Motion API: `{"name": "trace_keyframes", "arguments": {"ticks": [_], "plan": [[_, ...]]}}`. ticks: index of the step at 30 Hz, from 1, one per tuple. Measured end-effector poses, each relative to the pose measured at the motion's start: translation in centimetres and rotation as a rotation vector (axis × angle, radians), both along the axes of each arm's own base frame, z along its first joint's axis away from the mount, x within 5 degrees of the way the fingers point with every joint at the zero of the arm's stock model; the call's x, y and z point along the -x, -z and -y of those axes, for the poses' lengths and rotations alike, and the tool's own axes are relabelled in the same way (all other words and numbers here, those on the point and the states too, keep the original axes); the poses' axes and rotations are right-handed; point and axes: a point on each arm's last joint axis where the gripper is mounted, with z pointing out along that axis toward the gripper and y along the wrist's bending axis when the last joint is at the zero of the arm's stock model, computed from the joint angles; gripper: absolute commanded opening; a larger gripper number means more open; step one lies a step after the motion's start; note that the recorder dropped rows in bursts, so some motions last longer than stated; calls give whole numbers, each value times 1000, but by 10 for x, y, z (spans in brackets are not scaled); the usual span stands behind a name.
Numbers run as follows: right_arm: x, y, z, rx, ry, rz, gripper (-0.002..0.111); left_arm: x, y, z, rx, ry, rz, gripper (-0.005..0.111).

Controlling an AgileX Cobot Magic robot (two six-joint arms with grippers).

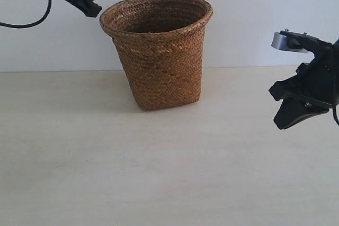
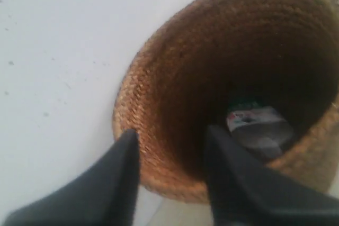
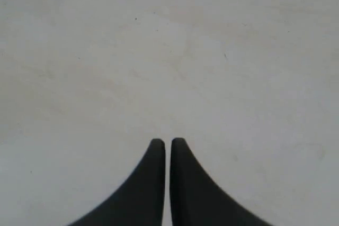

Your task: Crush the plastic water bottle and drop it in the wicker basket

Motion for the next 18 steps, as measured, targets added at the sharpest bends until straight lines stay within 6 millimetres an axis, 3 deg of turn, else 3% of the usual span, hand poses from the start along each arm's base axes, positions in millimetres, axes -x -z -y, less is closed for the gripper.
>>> {"name": "trace_keyframes", "arguments": {"ticks": [6,13,18], "plan": [[-6,3,9,107,18,62,0,22,7,-6,-83,1,-249,5],[-1,0,34,380,101,-28,0,42,16,-20,-138,-134,-531,4],[10,-14,49,375,171,-55,0,54,21,-28,-143,-259,-691,4]]}}
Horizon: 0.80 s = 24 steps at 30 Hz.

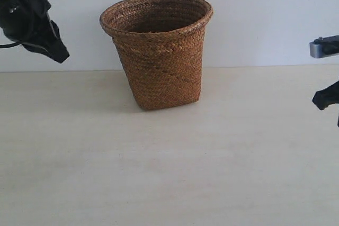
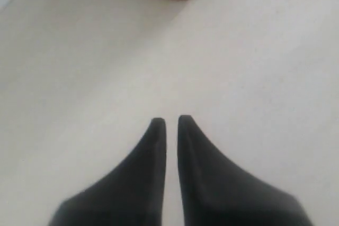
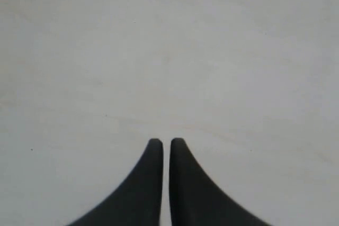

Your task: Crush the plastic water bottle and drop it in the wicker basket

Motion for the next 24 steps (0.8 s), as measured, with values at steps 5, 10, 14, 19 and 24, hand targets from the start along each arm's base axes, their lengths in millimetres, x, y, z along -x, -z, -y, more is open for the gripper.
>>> {"name": "trace_keyframes", "arguments": {"ticks": [5,10,14,19,24], "plan": [[18,-31,10,-34,57,126,0,22,-3,-8,-8,-83,-59,4],[48,-56,10,-32,58,385,0,49,-7,-16,18,-109,11,4],[73,-59,11,-29,64,562,0,70,-7,-21,43,-122,90,4],[102,-61,10,-42,84,757,0,101,-7,-28,102,-144,202,4],[129,-60,10,-45,92,899,0,131,2,-37,131,-160,292,4]]}}
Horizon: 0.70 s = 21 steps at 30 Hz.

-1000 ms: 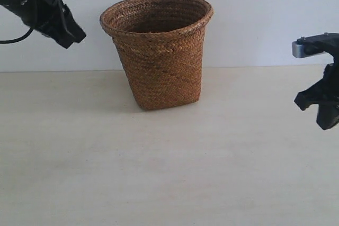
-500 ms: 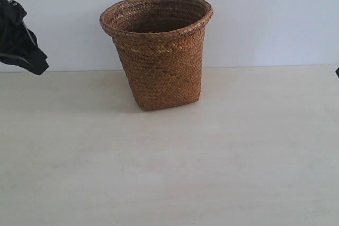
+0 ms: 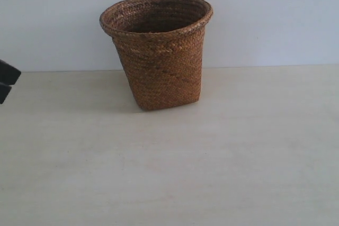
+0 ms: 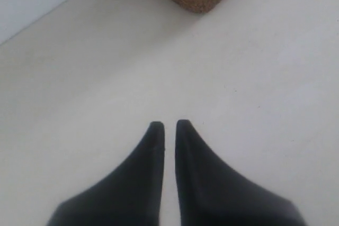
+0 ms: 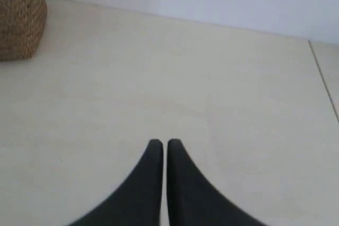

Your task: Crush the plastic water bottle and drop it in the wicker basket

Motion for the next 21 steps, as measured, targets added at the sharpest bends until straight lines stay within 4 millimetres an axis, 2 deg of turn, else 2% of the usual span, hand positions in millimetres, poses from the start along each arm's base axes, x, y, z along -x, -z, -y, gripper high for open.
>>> {"name": "trace_keyframes", "arguments": {"ticks": [10,16,21], "plan": [[51,5,-1,-14,12,218,0,60,11,-16,89,-56,167,4],[87,-3,-2,-65,20,421,0,94,10,-25,211,-120,256,4],[109,7,-3,-134,31,527,0,115,18,-30,301,-144,354,4]]}}
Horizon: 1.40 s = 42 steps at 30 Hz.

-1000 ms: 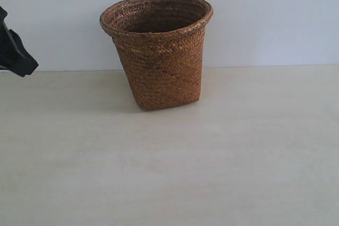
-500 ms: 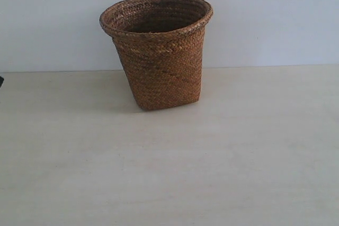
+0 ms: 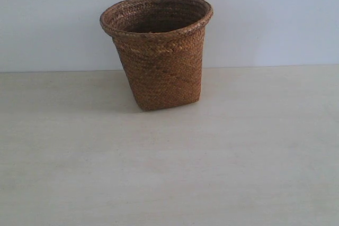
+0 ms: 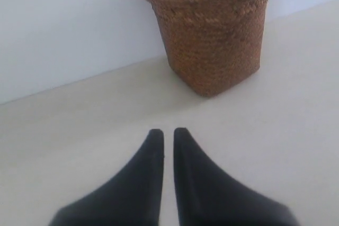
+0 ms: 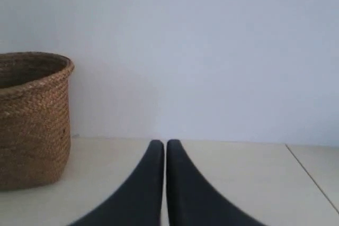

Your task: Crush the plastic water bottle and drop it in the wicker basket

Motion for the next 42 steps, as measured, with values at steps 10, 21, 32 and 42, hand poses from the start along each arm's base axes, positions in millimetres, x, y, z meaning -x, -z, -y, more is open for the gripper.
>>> {"name": "trace_keyframes", "arguments": {"ticks": [10,21,32,42], "plan": [[12,34,0,-22,3,36,0,30,24,-7,118,-14,136,4],[7,70,-1,0,-7,-94,0,32,50,-8,149,-30,102,4],[7,71,-1,-12,-8,-100,0,32,51,-8,154,-31,101,4],[7,71,-1,-12,-8,-100,0,44,61,-16,219,-96,146,4]]}}
